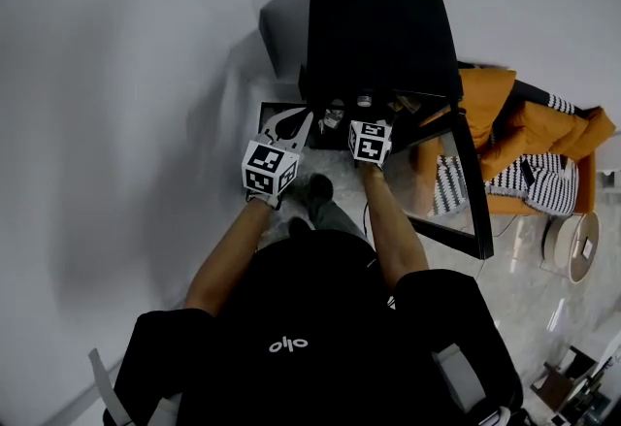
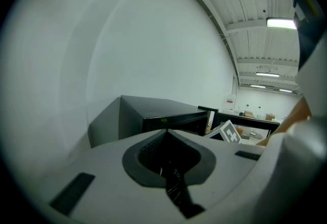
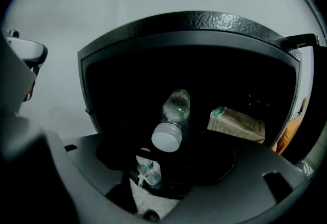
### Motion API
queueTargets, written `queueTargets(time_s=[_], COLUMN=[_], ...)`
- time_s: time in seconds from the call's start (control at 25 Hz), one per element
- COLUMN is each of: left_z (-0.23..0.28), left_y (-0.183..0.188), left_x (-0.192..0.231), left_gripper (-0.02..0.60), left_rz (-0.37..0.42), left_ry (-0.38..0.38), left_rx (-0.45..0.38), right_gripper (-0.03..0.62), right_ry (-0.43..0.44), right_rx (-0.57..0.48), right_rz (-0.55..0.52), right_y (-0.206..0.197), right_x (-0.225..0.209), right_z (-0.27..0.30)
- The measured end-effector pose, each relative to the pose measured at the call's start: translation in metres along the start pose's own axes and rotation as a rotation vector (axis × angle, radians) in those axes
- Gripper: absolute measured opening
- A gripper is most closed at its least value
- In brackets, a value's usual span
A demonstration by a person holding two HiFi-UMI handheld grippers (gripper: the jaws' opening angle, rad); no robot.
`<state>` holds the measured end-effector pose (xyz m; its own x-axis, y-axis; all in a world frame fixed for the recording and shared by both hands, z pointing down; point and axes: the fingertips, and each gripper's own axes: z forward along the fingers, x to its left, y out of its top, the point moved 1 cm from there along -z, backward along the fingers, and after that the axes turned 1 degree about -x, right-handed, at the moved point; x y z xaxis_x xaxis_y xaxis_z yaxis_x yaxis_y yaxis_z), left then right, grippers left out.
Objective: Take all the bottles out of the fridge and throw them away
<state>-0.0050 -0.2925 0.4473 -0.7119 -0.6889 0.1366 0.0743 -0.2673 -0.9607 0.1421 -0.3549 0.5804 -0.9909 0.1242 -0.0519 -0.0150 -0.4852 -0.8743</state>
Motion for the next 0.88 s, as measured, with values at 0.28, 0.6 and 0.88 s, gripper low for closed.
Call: queueTargets(time_s=[0.28, 0.6, 0.88], left_z=[0.012, 0.006, -0.008], left_y=[-0.005, -0.012, -0.015], left_x=[0.015, 0.021, 0.01], left_gripper=[0.002, 0.002, 0.002], left_rz=[-0.008, -0.021, -0.016], left_ry=[0.004, 0.018, 0.013], left_rx=[0.024, 0.031, 0.019], right_gripper=[0.288, 0.206, 0.205], right_ry=[-0.077, -0.096, -0.093], right_rx=[0.028, 0.01, -0.002], right_rz=[-0.002, -0.018, -0.048], right_y=[-0.005, -0.001, -0.005], right_x=[-0.009, -0.013, -0.011], right_z=[0.025, 0.011, -0.021])
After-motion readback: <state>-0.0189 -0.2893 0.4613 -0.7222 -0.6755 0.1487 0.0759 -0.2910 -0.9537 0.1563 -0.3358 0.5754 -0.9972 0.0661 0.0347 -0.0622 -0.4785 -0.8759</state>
